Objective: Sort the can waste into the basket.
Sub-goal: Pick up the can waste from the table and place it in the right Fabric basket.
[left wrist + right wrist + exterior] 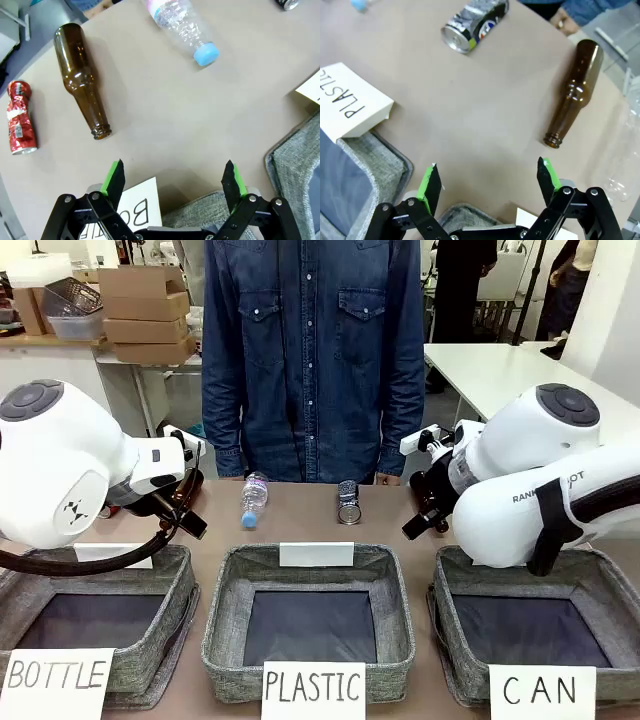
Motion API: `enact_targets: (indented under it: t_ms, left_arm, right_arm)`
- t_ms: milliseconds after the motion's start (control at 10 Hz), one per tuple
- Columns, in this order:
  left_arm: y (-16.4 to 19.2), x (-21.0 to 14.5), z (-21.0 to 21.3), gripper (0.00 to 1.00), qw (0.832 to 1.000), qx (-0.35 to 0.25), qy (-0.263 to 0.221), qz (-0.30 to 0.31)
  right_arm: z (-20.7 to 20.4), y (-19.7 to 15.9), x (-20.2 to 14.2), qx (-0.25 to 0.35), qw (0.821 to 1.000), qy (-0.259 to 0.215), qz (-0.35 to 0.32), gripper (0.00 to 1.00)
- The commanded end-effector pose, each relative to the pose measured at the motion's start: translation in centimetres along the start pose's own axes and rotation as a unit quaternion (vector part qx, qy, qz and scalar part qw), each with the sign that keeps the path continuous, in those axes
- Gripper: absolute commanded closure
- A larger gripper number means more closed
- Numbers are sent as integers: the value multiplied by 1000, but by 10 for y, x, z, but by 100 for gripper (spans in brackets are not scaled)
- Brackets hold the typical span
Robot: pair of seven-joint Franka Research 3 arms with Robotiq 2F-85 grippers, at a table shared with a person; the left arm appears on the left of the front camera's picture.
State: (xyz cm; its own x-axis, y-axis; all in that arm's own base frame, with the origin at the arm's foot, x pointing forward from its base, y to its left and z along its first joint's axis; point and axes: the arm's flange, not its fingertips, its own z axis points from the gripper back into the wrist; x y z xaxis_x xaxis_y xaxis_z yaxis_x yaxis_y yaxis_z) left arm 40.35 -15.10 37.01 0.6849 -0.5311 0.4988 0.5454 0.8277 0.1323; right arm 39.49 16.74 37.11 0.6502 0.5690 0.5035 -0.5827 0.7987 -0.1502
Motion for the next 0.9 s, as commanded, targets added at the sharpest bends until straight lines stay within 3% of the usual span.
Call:
enact_targets:
  t_ms: [0,800]
  left_arm:
    - [0,0,0,0,1000,0,0,0]
    - [0,0,0,0,1000,0,0,0]
  right_arm:
    - [0,0,0,0,1000,0,0,0]
    - [0,0,0,0,1000,0,0,0]
